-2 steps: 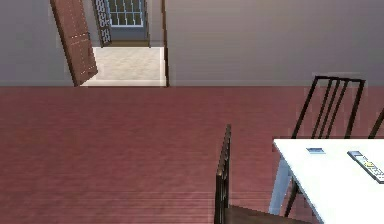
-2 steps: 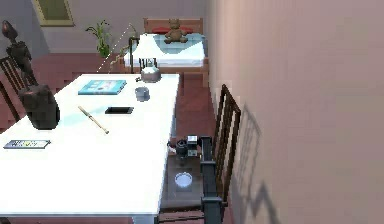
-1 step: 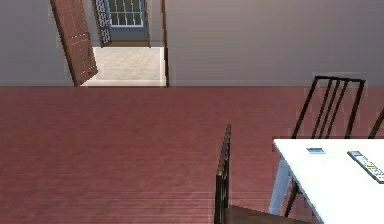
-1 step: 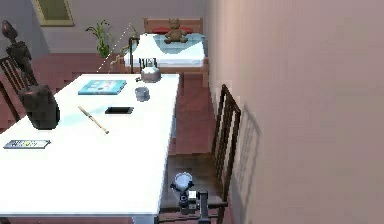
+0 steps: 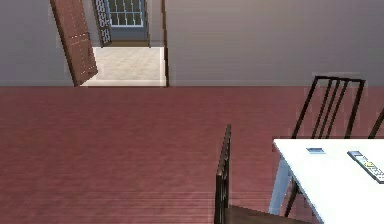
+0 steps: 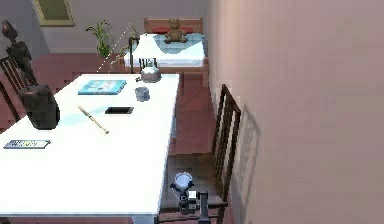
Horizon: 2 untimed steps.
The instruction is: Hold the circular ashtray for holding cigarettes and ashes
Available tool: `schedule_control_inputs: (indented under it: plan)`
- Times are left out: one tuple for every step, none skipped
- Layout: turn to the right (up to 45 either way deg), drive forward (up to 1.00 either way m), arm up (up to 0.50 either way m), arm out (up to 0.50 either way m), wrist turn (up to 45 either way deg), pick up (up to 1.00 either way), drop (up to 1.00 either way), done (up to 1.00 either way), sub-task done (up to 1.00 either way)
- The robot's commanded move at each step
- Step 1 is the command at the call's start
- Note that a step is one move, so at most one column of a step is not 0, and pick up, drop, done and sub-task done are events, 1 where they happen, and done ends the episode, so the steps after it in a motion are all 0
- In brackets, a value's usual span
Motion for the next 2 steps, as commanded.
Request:
schedule_control_inputs:
  plan:
    - [0.0,0.00,0.10,0.00,0.0,0.00,0.00,0.00,0.00]
    - [0.0,0.00,0.00,0.00,0.0,0.00,0.00,1.00,0.00]
